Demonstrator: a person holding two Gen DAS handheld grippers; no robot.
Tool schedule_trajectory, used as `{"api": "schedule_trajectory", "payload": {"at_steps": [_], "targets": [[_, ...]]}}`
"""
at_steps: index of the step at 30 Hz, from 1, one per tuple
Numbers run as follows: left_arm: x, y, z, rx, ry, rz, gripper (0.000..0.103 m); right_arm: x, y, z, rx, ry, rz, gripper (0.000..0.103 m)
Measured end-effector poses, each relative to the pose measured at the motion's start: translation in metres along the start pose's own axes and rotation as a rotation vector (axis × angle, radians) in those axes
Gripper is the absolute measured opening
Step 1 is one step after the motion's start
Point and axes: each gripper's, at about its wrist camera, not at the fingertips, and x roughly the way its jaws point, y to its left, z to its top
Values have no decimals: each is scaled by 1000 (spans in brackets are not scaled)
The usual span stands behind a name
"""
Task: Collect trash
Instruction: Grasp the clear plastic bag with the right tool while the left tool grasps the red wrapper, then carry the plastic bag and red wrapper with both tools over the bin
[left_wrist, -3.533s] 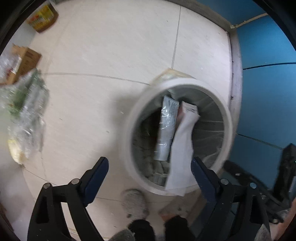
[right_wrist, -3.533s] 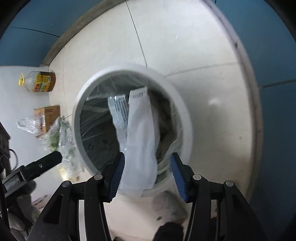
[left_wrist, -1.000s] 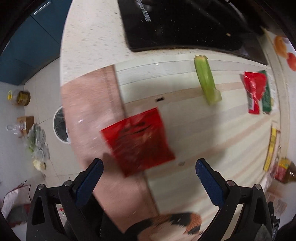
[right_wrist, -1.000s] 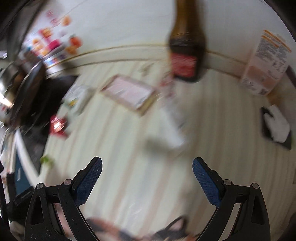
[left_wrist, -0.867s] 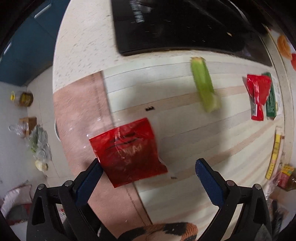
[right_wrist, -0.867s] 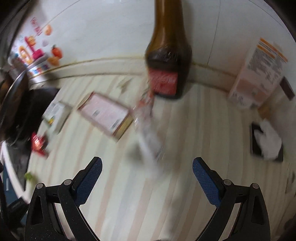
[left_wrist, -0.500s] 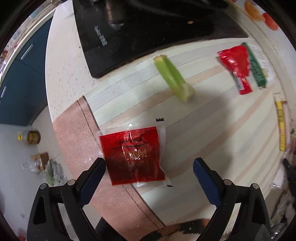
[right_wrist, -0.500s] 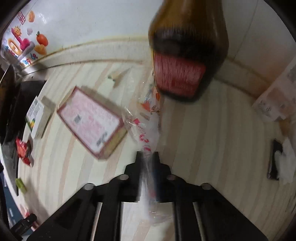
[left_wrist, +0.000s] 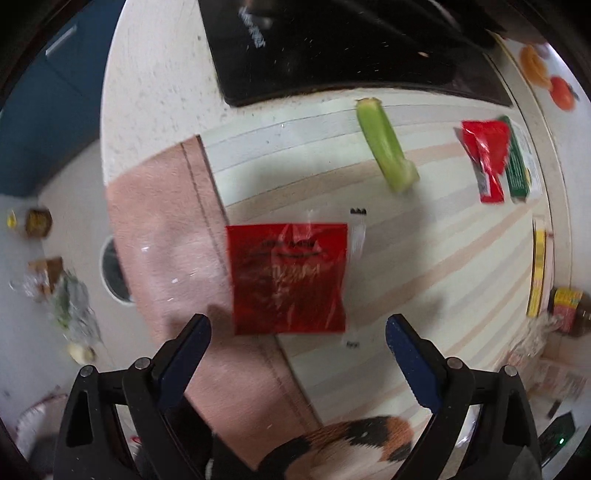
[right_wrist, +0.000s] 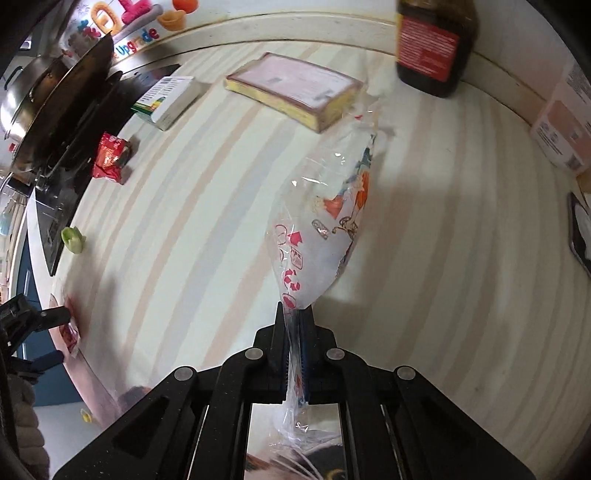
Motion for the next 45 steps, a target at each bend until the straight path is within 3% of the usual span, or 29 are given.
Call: {"api": "schedule_trajectory", "payload": {"at_steps": [1, 3, 4, 5, 6, 8, 11, 17, 19, 30, 37, 45], "targets": [[0, 1, 4, -7, -2, 5, 96, 2, 2, 2, -2, -2, 2, 5], [-3, -1, 7, 4, -47, 23, 81, 2, 4, 9, -9, -6, 4, 5], [-8, -6, 8, 36, -80, 55, 56, 1, 5, 12, -12, -9, 3, 5], [-10, -11, 7, 73, -95, 65, 46, 0, 4, 13, -13, -11, 2, 5], [-11, -15, 7, 114, -103, 61, 44, 0, 4, 14, -9, -10, 7, 4], [-17, -21, 1, 183, -133, 53, 20, 0, 2, 12, -6, -9, 15, 3], [-20, -26, -10, 258, -152, 103, 17, -5, 0, 8, 0, -14, 32, 2], [-30, -10, -31, 272, -168, 78, 13, -29, 4, -2, -3, -46, 78, 2], [-42, -7, -25, 276, -183, 70, 13, -40, 9, -4, -13, -62, 97, 2], [-91, 34, -41, 272, -301, 30, 9, -95, 82, -20, -147, -127, 213, 1], [-125, 100, -58, 205, -365, -7, 4, -96, 166, -59, -301, -79, 297, 1], [-125, 208, -71, 9, -368, -73, 3, -70, 270, -108, -455, 44, 362, 1]]}}
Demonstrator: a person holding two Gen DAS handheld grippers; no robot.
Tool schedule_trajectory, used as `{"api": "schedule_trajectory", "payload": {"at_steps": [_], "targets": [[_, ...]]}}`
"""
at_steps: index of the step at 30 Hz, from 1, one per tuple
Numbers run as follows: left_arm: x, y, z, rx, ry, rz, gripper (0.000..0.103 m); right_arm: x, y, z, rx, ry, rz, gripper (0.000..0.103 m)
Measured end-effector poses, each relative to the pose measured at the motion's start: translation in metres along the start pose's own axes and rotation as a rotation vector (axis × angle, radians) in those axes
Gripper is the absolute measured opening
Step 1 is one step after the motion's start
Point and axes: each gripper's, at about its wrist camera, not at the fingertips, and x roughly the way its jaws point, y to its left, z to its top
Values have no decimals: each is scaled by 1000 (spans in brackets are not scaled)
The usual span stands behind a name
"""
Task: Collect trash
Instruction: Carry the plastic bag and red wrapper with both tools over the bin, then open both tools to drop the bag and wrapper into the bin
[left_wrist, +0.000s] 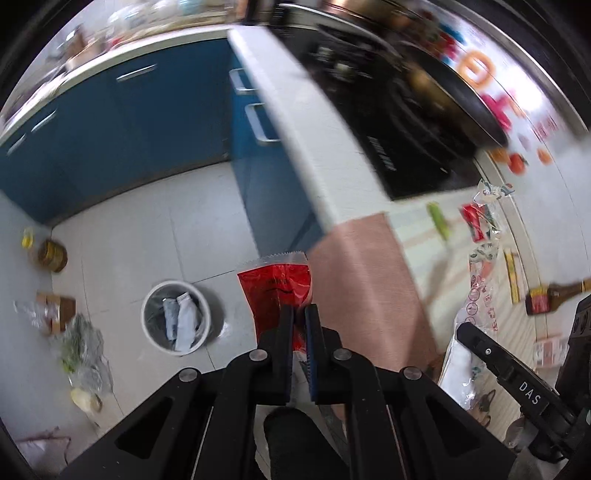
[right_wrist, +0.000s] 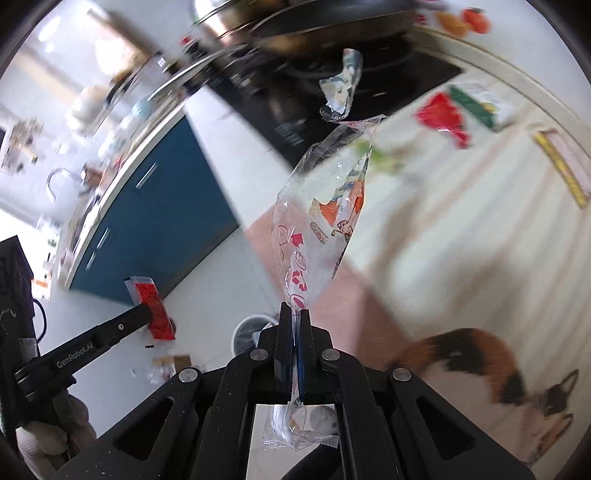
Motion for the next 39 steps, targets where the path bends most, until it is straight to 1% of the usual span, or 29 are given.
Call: {"api": "schedule_trajectory", "payload": {"at_steps": [4, 6, 9, 10, 11, 12, 13, 16, 18, 19, 20, 21, 22, 23, 24, 27, 28, 29, 30, 31, 33, 34, 35, 36, 37, 38, 39], "targets": [[-5, 51, -6, -60, -8, 25, 3, 29, 47, 6, -81, 38, 30, 1], [-2, 87, -11, -109, -6, 40, 3, 51, 72, 8, -109, 71, 54, 1], [14, 138, -19, -190, 11, 46, 3, 98, 109, -20, -159, 134, 88, 1], [21, 150, -20, -211, 17, 48, 3, 114, 118, -29, -173, 153, 95, 1], [33, 169, -24, -244, 30, 44, 3, 138, 128, -41, -182, 184, 108, 1], [50, 190, -29, -280, 49, 42, 3, 160, 133, -50, -180, 214, 121, 1], [60, 201, -33, -298, 61, 42, 3, 182, 138, -60, -179, 244, 132, 1], [113, 253, -50, -376, 111, 34, 3, 259, 145, -95, -166, 324, 149, 1], [166, 289, -65, -432, 153, 27, 3, 310, 144, -118, -150, 366, 151, 1], [188, 306, -71, -452, 170, 23, 3, 343, 142, -131, -131, 395, 164, 1], [206, 317, -75, -468, 185, 18, 3, 367, 138, -138, -117, 411, 166, 1], [238, 335, -83, -500, 208, 16, 3, 405, 134, -151, -102, 438, 172, 1], [253, 346, -88, -512, 221, 10, 3, 430, 132, -160, -91, 456, 178, 1], [282, 362, -95, -532, 244, 7, 3, 462, 129, -171, -77, 475, 178, 1], [301, 373, -101, -546, 257, 9, 2, 482, 127, -177, -70, 491, 183, 1], [372, 407, -118, -582, 313, 6, 2, 570, 123, -201, -66, 548, 173, 1], [390, 415, -121, -587, 328, 4, 3, 590, 121, -207, -66, 559, 170, 1], [404, 421, -124, -592, 343, 10, 3, 607, 117, -210, -70, 570, 162, 1], [419, 429, -127, -597, 358, 20, 3, 634, 116, -217, -79, 590, 151, 1], [429, 436, -128, -597, 367, 17, 3, 648, 114, -222, -86, 598, 141, 1], [440, 443, -131, -582, 390, 51, 3, 679, 115, -230, -122, 634, 119, 1], [443, 445, -131, -573, 394, 59, 5, 689, 116, -234, -137, 652, 96, 3], [443, 446, -134, -551, 401, 90, 6, 698, 118, -237, -168, 661, 51, 7], [440, 445, -136, -521, 405, 149, 7, 702, 118, -236, -191, 664, 27, 13], [437, 446, -136, -503, 404, 180, 8, 702, 118, -236, -202, 663, 12, 33], [430, 445, -139, -482, 390, 215, 12, 699, 119, -235, -208, 654, 1, 57], [421, 442, -141, -460, 367, 244, 19, 696, 116, -233, -204, 647, 8, 64]]}}
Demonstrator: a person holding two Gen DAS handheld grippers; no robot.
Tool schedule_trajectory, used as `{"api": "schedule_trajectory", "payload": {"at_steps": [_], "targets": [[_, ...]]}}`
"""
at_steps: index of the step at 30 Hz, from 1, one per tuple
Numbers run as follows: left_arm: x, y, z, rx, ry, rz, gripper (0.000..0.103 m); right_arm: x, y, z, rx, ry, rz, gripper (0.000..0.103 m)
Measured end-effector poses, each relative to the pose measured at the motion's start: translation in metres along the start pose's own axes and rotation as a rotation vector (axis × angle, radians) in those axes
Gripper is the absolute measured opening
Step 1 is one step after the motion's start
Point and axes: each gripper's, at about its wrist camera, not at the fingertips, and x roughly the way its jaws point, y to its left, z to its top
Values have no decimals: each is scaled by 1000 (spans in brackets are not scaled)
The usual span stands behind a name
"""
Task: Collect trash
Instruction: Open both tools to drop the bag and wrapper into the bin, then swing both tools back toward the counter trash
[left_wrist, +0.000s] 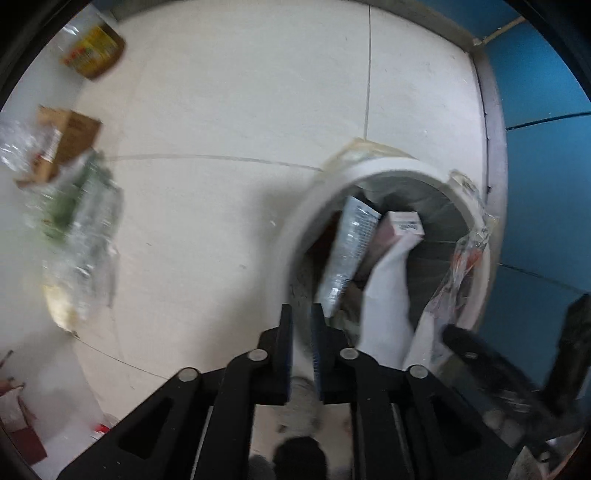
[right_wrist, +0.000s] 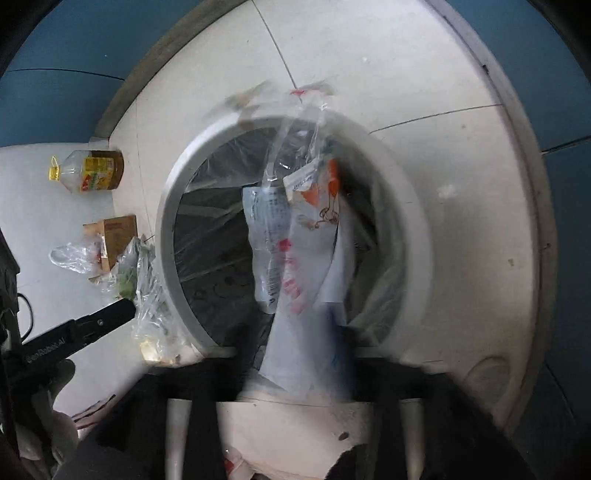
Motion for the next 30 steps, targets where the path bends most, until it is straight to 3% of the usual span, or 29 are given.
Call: {"api": "schedule_trajectory", "payload": {"at_steps": [1, 2, 3, 4, 5, 7, 13, 22, 30], "targets": [[-4, 1, -1, 8, -23, 19, 48, -8, 1, -3, 2, -10, 4, 66], [-14, 2, -7, 16, -61, 49, 88, -17, 3, -6, -7, -26, -24, 66], [-23, 3, -11, 18, -91, 68, 99, -25, 5, -7, -25, -43, -50, 66], [-39, 5, -19, 21, -137, 83, 101, -35, 10, -11, -43, -60, -76, 70], [-48, 5, -23, 25, -160, 95, 101, -50, 16, -17, -74, -88, -129, 83], [-69, 5, -30, 36, -196, 115, 101, -79, 21, -26, -128, -134, -205, 97], [-146, -3, -60, 52, -284, 121, 102, -176, 58, -61, -270, -235, -358, 102], [-274, -14, -123, 50, -368, 131, 102, -317, 108, -127, -319, -286, -356, 103], [-378, -21, -182, 38, -400, 119, 102, -431, 139, -197, -337, -322, -295, 103]]}}
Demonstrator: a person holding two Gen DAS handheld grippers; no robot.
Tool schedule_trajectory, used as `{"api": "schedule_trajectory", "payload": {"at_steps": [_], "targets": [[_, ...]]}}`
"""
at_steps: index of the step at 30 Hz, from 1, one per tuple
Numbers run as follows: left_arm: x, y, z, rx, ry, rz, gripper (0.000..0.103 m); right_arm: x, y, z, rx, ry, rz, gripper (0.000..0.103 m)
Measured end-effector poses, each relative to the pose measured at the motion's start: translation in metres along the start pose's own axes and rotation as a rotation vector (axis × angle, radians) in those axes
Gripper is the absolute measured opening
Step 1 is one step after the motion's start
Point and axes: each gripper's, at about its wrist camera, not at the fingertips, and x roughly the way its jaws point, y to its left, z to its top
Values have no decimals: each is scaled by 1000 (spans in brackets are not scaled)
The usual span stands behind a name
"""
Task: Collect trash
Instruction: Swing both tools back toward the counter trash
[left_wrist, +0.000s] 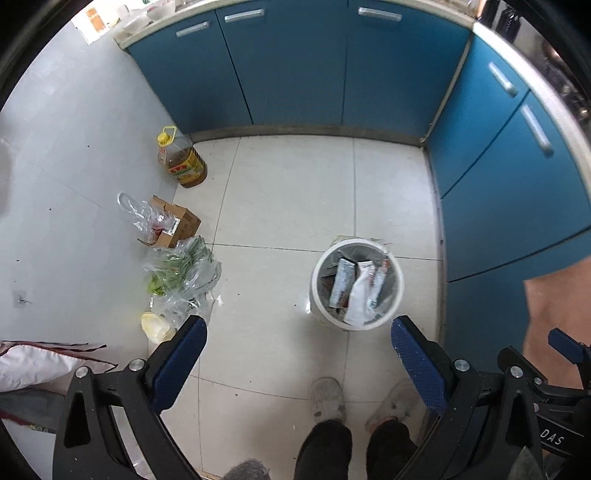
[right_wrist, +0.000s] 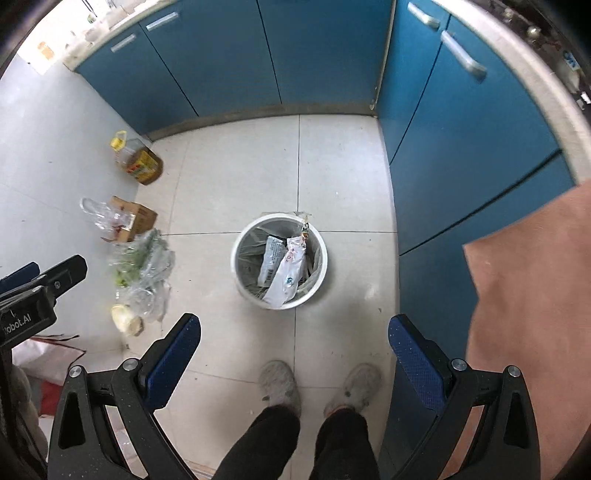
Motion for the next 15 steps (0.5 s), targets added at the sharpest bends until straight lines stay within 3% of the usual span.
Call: {"api": "schedule_trajectory", "payload": {"at_steps": [9, 13, 15], "targets": [[-96, -19, -18, 34, -51, -52, 102, -124, -5, -30, 24, -113, 37, 103], [-143, -28, -23, 53, -118, -57, 102, -174, -13, -40, 64, -172, 70, 103], [-176, -36, -25, 89, -202, -6, 102, -205, -24, -46, 116, -226, 98, 103]]}}
